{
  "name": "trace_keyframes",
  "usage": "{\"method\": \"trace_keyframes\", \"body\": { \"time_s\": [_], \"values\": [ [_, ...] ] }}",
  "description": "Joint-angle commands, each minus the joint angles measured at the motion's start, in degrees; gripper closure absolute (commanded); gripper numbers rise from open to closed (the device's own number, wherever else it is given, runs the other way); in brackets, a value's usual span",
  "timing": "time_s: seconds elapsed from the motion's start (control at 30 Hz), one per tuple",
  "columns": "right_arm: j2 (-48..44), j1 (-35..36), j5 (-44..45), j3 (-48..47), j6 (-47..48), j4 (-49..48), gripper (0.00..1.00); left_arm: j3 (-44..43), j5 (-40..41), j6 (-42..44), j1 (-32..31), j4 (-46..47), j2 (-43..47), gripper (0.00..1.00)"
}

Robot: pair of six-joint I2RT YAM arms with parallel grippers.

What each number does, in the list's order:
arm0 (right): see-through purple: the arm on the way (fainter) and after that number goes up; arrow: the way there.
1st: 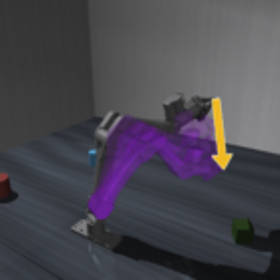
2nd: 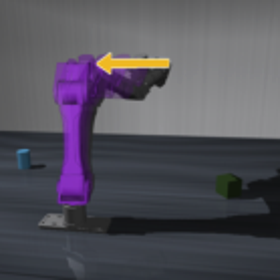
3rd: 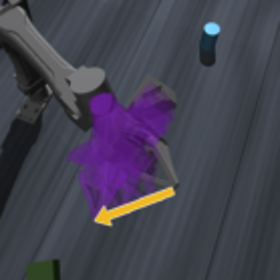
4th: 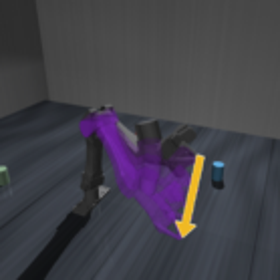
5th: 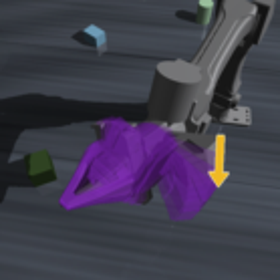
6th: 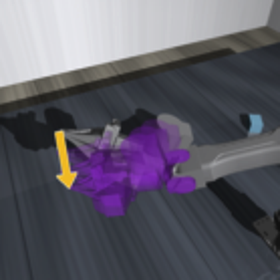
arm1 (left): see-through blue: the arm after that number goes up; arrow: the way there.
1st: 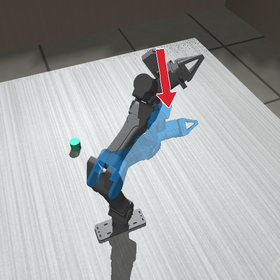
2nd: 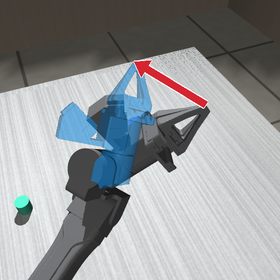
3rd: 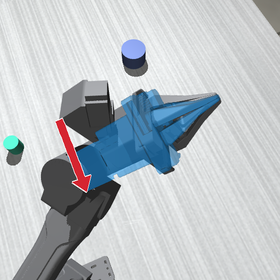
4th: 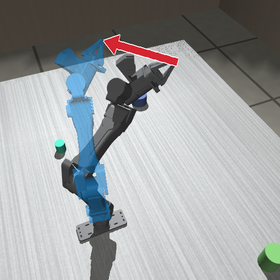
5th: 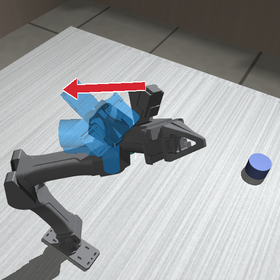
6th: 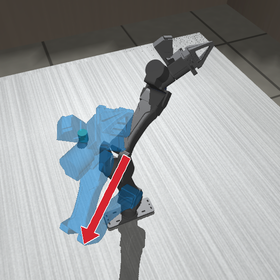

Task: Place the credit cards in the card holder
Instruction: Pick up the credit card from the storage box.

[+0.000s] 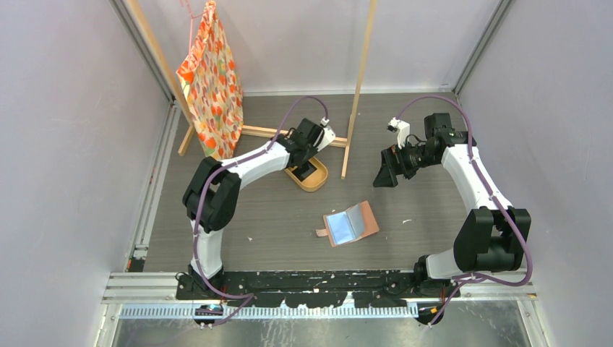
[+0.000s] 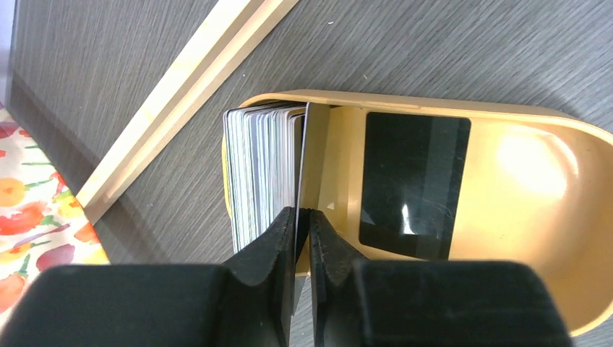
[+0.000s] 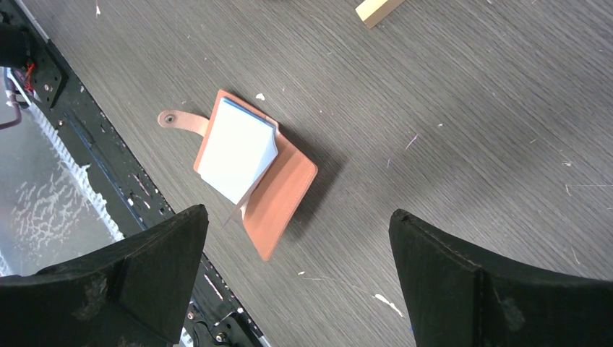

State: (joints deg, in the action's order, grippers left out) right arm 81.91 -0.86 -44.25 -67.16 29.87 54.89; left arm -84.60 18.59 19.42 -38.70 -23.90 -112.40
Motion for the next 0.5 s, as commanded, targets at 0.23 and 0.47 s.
{"method": "trace_keyframes", "body": {
  "time_s": [0.23, 0.47],
  "values": [
    [-0.3, -0.1, -1.5, -0.9, 0.9, 0.1, 0.0, -0.4, -2.3, -1.2, 0.1, 0.5, 3.9, 1.0],
    [-0.3, -0.2, -1.8, -1.0, 1.2, 0.5, 0.0, 0.5, -5.9, -2.5, 0.1, -0.1, 6.1, 1.0]
  ]
}}
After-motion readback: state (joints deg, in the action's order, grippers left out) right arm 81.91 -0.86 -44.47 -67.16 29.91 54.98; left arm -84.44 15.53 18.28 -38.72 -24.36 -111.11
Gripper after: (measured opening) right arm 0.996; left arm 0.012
